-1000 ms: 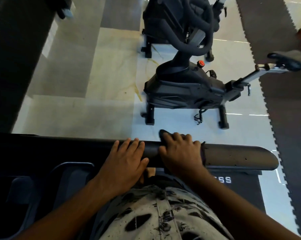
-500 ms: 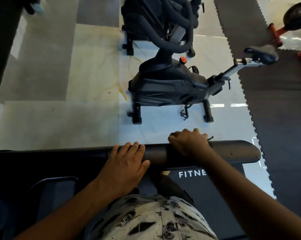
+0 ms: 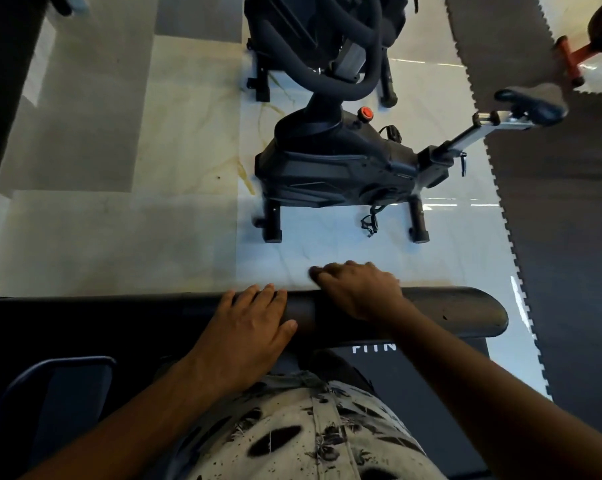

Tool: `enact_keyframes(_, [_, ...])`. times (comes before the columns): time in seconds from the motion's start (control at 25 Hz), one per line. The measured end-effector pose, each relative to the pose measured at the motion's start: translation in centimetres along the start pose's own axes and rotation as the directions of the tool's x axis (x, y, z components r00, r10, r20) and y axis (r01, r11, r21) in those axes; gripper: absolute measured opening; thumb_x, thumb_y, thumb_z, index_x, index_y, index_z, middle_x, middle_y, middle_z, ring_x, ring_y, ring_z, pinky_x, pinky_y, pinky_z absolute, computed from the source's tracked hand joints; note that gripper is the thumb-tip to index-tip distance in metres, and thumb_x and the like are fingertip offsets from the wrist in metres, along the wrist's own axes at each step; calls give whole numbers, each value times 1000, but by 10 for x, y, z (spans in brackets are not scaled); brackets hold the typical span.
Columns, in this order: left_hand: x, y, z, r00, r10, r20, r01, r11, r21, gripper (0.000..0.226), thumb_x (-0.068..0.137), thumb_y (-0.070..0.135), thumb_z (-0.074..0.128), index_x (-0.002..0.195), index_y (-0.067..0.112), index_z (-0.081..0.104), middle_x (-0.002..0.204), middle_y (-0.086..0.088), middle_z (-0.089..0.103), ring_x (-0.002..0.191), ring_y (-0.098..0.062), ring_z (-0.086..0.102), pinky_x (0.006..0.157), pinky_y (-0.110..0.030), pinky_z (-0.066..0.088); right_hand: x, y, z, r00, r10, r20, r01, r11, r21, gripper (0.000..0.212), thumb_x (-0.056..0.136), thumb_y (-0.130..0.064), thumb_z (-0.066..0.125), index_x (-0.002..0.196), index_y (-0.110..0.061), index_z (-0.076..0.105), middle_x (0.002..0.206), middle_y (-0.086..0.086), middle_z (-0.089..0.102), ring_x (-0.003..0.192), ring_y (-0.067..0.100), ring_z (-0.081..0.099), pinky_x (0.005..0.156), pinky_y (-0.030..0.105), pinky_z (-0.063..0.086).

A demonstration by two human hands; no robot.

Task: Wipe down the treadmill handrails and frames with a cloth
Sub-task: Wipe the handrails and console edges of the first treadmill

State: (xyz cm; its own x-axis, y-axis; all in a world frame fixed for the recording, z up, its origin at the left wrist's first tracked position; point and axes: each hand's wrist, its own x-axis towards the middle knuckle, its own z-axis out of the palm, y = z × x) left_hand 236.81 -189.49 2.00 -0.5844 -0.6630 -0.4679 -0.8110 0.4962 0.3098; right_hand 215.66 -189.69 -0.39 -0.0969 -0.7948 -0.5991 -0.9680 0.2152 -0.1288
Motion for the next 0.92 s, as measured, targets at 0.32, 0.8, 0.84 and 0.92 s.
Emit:
enact_keyframes(0.32, [13,24,3,999,22,49,-22,1000,-18,94,76,63,-11,155,22,17,162,0,20,149,-19,15,120,-43,10,-19,44,-6,954,282,-101,-283,959,5,57,93,-54,20,138,-30,45,134,8,53,116,35,48,92,52,37])
enact_keyframes(0.8, [28,60,5,987,114,116,-112,993,-25,92,74,64,-14,156,25,2,165,4,3,151,-13,-1,121,-40,2,-72,56,18,949,95,-301,-116,992,-52,63,87,-55,26,145,-36,40,139,-1,50,120,29,48,92,47,37])
enact_keyframes(0.84, [30,62,4,985,124,124,-122,992,-22,87,79,65,-11,156,25,1,165,4,1,151,-13,-1,121,-40,1,-67,75,10,947,131,-292,-145,989,-27,64,86,-56,24,145,-38,40,137,-2,51,118,28,49,92,47,38])
enact_keyframes(0.92, [31,66,2,978,137,157,-136,991,-20,70,96,60,5,156,24,0,165,4,-1,151,-13,-3,121,-40,0,-58,101,-5,849,461,-259,-447,887,115,59,89,-55,24,141,-34,44,135,2,52,118,31,47,94,48,37])
